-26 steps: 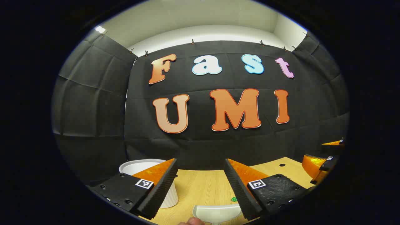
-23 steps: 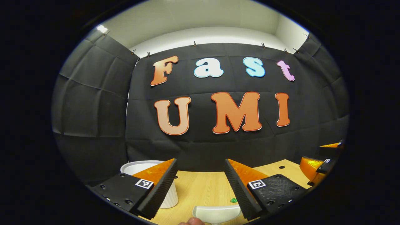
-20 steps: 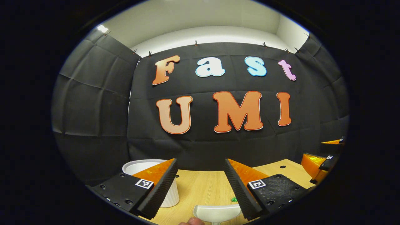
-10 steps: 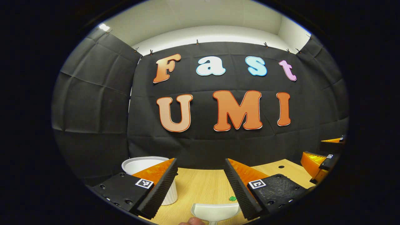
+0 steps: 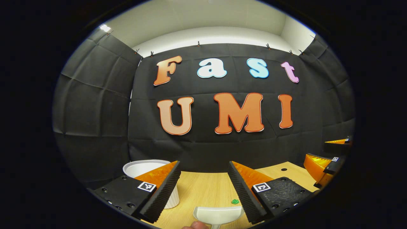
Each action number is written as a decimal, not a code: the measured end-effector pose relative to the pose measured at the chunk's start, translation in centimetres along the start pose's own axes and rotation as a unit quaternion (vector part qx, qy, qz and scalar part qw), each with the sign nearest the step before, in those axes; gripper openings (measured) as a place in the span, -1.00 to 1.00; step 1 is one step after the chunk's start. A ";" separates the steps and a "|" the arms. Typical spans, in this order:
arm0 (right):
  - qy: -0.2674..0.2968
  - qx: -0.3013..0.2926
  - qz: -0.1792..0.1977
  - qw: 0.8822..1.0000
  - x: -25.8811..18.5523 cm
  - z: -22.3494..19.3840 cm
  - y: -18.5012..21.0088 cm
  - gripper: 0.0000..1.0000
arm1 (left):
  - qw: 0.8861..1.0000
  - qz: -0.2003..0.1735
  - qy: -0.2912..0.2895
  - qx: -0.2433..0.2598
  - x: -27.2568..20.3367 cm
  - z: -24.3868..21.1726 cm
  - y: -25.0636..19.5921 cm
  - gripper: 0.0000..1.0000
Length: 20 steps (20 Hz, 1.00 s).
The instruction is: Pick up the small broom and dustpan from the desktop, sweep the trash into the dustpan with the broom, and then empty the trash into the garbage bin.
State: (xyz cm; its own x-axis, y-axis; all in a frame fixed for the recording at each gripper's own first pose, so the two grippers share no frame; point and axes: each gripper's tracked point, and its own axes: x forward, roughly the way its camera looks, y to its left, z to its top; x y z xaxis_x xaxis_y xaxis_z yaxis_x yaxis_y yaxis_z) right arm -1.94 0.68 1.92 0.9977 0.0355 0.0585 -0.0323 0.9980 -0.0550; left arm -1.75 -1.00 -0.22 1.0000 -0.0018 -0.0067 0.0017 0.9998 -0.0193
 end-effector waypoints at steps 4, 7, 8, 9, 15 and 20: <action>0.008 0.004 -0.008 1.000 -0.3 -0.3 -0.3 0.85 | 1.000 -0.002 0.003 0.000 -0.2 -0.2 -0.1 0.89; 0.009 0.004 -0.008 1.000 -0.6 -0.4 -0.2 0.85 | 1.000 -0.003 0.001 0.001 -0.6 0.1 0.0 0.89; 0.009 0.003 -0.009 1.000 -0.6 -0.5 -0.1 0.85 | 1.000 -0.004 0.001 0.001 -0.6 0.1 0.0 0.89; 0.009 0.002 -0.009 1.000 -0.7 -0.4 -0.2 0.85 | 1.000 -0.005 0.001 0.002 -0.6 0.0 -0.1 0.89; 0.012 0.001 -0.014 1.000 -1.0 -0.5 -0.2 0.85 | 1.000 -0.009 0.004 0.001 -0.7 0.0 -0.1 0.89; 0.015 -0.002 -0.018 1.000 -1.2 -0.7 -0.3 0.85 | 1.000 -0.011 0.008 -0.001 -1.0 -0.3 -0.1 0.89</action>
State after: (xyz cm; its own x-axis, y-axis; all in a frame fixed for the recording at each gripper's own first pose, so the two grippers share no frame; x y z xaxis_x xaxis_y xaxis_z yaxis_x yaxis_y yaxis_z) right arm -3.13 0.30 1.18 0.9995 -0.0030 0.0307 0.0048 0.9984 -0.0566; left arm -2.79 -1.06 -0.46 0.9995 -0.0242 -0.0226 0.0237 0.9995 -0.0218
